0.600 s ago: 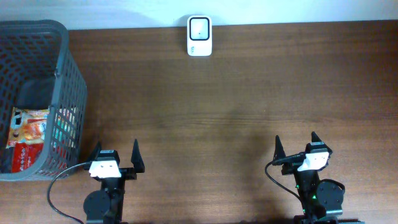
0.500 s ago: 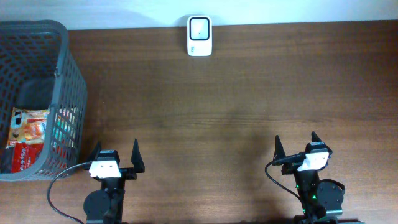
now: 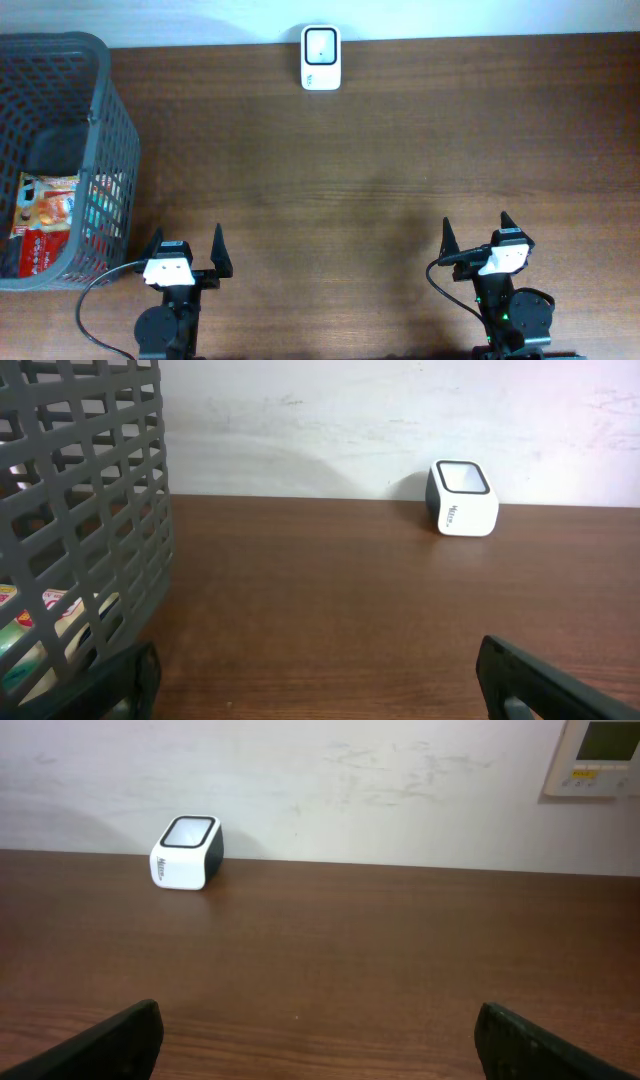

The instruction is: Scan the item barcode

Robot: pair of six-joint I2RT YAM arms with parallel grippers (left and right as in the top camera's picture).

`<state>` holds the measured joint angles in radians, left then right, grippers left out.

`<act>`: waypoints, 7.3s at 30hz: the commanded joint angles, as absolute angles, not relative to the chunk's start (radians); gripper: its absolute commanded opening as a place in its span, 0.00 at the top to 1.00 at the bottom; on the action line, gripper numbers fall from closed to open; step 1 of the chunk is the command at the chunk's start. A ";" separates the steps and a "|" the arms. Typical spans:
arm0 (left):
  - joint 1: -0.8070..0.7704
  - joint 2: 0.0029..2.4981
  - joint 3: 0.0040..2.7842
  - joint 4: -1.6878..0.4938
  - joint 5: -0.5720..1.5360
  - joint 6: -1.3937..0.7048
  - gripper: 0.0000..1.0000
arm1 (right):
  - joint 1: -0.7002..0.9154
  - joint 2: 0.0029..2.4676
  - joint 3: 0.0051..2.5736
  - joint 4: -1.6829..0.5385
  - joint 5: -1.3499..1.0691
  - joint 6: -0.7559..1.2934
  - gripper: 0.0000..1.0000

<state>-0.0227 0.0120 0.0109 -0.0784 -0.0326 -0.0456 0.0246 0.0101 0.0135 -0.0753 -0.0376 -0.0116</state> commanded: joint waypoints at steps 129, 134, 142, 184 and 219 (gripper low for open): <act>-0.017 0.328 0.841 0.121 0.479 0.126 0.01 | 0.017 0.006 0.006 -0.078 -0.032 -0.019 0.01; -0.017 0.746 1.326 -0.664 0.249 0.163 0.01 | 0.017 0.006 0.006 -0.078 -0.032 -0.019 0.02; 0.053 1.369 1.964 -1.116 -0.299 -0.025 0.01 | 0.017 0.006 0.006 -0.078 -0.032 -0.019 0.02; 0.593 2.157 1.912 -1.503 -0.026 -0.076 0.23 | 0.017 0.006 0.006 -0.078 -0.032 -0.019 0.02; -0.056 1.982 2.938 -1.687 0.313 -0.329 1.00 | 0.017 0.006 0.006 -0.078 -0.032 -0.019 0.02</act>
